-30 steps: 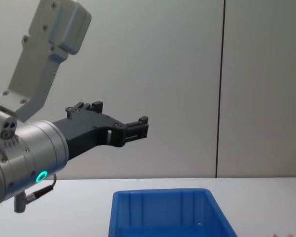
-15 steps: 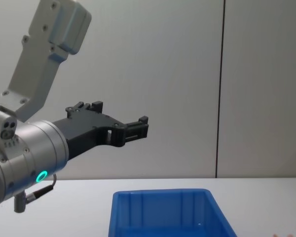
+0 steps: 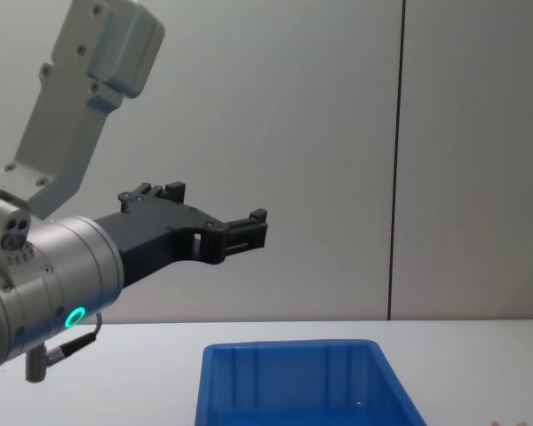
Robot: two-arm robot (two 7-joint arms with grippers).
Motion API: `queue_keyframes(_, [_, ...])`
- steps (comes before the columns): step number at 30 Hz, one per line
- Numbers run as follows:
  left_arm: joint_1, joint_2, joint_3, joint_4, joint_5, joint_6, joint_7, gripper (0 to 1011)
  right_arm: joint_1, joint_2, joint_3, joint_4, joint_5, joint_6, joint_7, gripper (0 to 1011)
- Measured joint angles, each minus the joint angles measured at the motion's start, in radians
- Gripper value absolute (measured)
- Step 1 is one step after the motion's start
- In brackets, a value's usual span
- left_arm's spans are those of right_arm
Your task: Pick up the two dolls from the table and place them into the box.
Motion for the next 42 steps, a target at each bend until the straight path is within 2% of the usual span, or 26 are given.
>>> queue_keyframes(5, [0.000,0.000,0.000,0.000,0.000,0.000,0.000,1002,0.035,-0.013,-0.010,0.035,-0.036,-0.018,0.033,1001])
queue_keyframes(9, [0.000,0.000,0.000,0.000,0.000,0.000,0.000,1002,0.093,-0.041,-0.026,0.087,-0.079,-0.033,0.070,1001])
queue_keyframes(16, [0.000,0.000,0.000,0.000,0.000,0.000,0.000,1002,0.149,-0.072,-0.042,0.141,-0.117,-0.034,0.097,1001])
queue_keyframes(29, [0.000,0.000,0.000,0.000,0.000,0.000,0.000,1001,0.221,-0.125,-0.070,0.233,-0.158,-0.020,0.138,1001])
queue_keyframes(42, [0.000,0.000,0.000,0.000,0.000,0.000,0.000,1002,0.307,-0.188,-0.107,0.337,-0.219,-0.052,0.185,1001])
